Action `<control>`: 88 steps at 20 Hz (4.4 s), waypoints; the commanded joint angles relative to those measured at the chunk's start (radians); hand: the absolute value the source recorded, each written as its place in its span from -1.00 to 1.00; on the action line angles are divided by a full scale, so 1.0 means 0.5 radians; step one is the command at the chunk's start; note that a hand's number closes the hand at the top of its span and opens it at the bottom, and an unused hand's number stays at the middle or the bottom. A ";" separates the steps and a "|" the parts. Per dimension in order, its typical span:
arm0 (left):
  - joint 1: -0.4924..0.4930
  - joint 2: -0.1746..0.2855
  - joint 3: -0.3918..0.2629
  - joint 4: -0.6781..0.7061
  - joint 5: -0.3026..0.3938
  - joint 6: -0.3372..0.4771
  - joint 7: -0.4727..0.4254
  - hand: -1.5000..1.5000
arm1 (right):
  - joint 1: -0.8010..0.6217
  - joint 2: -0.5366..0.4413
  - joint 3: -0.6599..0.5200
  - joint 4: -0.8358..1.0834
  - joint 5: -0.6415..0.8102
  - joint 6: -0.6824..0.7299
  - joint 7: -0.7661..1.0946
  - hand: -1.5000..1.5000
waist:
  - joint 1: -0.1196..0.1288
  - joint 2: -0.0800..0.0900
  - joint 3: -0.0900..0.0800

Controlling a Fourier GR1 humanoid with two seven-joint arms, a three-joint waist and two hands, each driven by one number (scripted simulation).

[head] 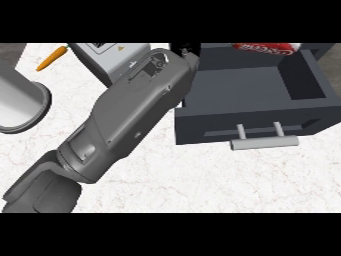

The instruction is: Pick up the can, place it into the drawer and close the drawer

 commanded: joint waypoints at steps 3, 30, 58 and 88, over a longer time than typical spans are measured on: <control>-0.070 0.000 -0.153 0.159 0.161 0.052 -0.026 1.00 | 0.019 0.008 -0.031 0.031 -0.020 0.065 -0.050 -1.00 | -0.035 0.007 0.002; -0.010 0.000 -0.420 0.199 0.564 0.254 -0.367 -1.00 | -0.165 -0.161 -0.067 -0.206 0.370 0.146 -0.220 -1.00 | -0.070 0.022 0.000; -0.110 0.040 -0.355 0.139 0.552 0.266 -0.290 -1.00 | -1.209 -0.185 1.185 0.540 2.681 -0.342 -0.593 -1.00 | 0.172 -0.020 -0.004; 0.359 0.684 -0.358 -0.732 0.278 0.316 0.171 -1.00 | -2.321 -0.230 1.178 3.224 3.609 -1.683 -0.881 -1.00 | 0.242 -0.003 -0.001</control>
